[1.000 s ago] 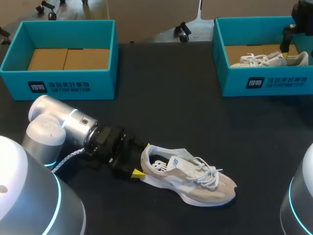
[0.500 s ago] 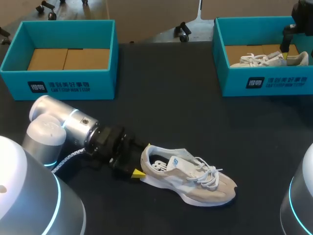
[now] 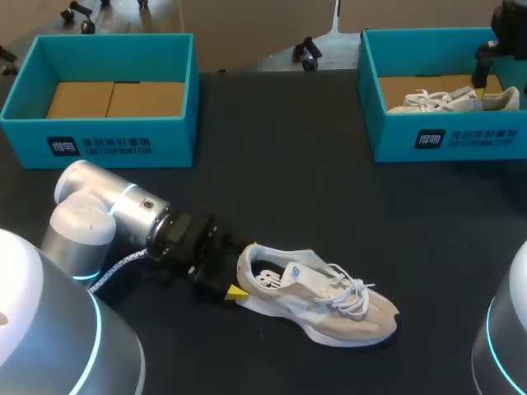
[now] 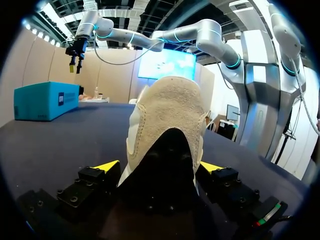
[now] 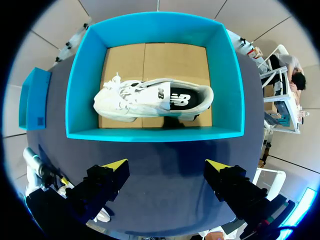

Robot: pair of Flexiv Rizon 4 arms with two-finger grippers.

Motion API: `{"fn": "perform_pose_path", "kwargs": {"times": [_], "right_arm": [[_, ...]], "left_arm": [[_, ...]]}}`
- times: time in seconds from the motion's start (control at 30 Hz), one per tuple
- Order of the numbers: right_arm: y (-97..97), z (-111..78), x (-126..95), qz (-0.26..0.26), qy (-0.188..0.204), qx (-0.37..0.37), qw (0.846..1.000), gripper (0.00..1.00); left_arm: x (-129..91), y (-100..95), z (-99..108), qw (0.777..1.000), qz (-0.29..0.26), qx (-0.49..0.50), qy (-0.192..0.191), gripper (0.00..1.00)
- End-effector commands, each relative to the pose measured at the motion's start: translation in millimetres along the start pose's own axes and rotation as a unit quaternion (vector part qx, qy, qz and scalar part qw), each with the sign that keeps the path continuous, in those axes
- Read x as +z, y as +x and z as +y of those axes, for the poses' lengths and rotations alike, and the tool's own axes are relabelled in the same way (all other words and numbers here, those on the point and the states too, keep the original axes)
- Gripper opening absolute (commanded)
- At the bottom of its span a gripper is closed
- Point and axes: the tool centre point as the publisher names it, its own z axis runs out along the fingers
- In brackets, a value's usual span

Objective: Take the shoe out of the shoebox, open the shoe tongue, remove and reinsert the insole, then place the shoe into the shoebox

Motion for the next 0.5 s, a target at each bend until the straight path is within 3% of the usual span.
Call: {"fn": "perform_pose_path", "kwargs": {"times": [0.03, 0.5], "right_arm": [[0.0, -1.5, -0.4, 0.0, -0.001, 0.0, 1.0, 1.0], [0.0, -1.5, -0.4, 0.0, -0.001, 0.0, 1.0, 1.0]], "left_arm": [[5.3, -5.0, 2.1, 1.0, 0.006, -0.001, -0.001, 1.0], [10.0, -3.1, 2.6, 1.0, 0.024, -0.003, -0.003, 1.0]]}}
